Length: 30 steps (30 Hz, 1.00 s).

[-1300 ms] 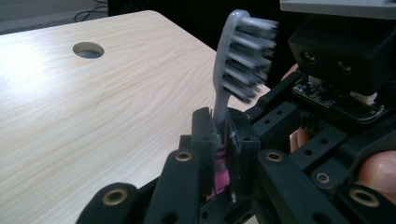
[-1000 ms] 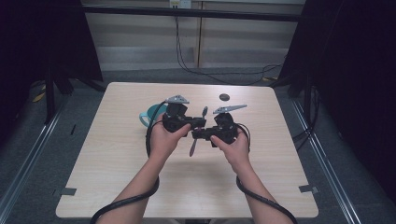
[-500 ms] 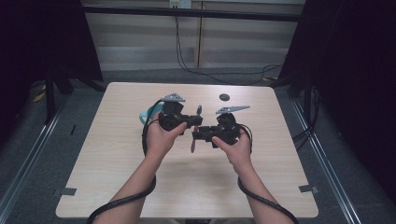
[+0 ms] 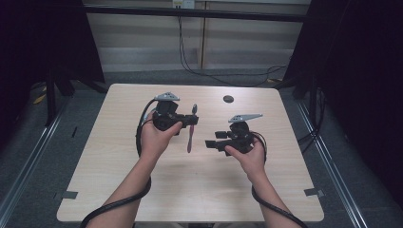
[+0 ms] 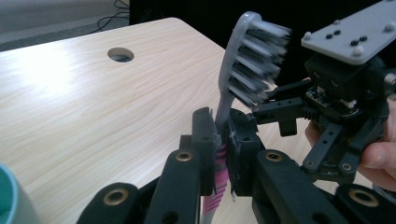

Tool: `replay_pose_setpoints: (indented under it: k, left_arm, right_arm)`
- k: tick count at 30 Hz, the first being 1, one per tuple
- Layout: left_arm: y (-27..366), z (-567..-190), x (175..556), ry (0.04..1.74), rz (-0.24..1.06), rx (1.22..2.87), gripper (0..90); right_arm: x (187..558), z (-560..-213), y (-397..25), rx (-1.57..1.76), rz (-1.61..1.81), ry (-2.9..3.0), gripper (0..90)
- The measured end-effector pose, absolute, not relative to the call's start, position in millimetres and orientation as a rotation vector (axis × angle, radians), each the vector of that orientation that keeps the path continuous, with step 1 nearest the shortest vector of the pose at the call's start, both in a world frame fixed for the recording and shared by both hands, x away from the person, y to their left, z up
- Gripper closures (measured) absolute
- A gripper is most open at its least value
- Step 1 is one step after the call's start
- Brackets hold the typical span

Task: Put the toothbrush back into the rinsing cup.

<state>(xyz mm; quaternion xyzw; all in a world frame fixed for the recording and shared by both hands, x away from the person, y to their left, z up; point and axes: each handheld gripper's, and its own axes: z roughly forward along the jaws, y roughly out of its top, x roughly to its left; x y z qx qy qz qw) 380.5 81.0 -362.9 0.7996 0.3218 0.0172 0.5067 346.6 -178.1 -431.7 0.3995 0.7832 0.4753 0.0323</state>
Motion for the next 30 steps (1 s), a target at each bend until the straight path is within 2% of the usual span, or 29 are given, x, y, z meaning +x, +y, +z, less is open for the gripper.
replay_pose_setpoints:
  k: [5,19,30]
  left_arm:
    - [85.3,-360.1,381.4,0.778,0.045,1.930,83.7]
    - [96.8,-349.5,385.8,0.791,0.063,1.931,83.7]
    - [102.9,-334.3,391.5,0.795,0.084,1.920,83.7]
  right_arm:
    - [344.8,-444.7,-185.4,1.240,1.347,2.458,25.7]
    - [332.8,-485.8,-200.4,1.262,1.176,2.427,17.8]
    - [323.3,-505.7,-202.0,1.183,1.033,2.435,17.4]
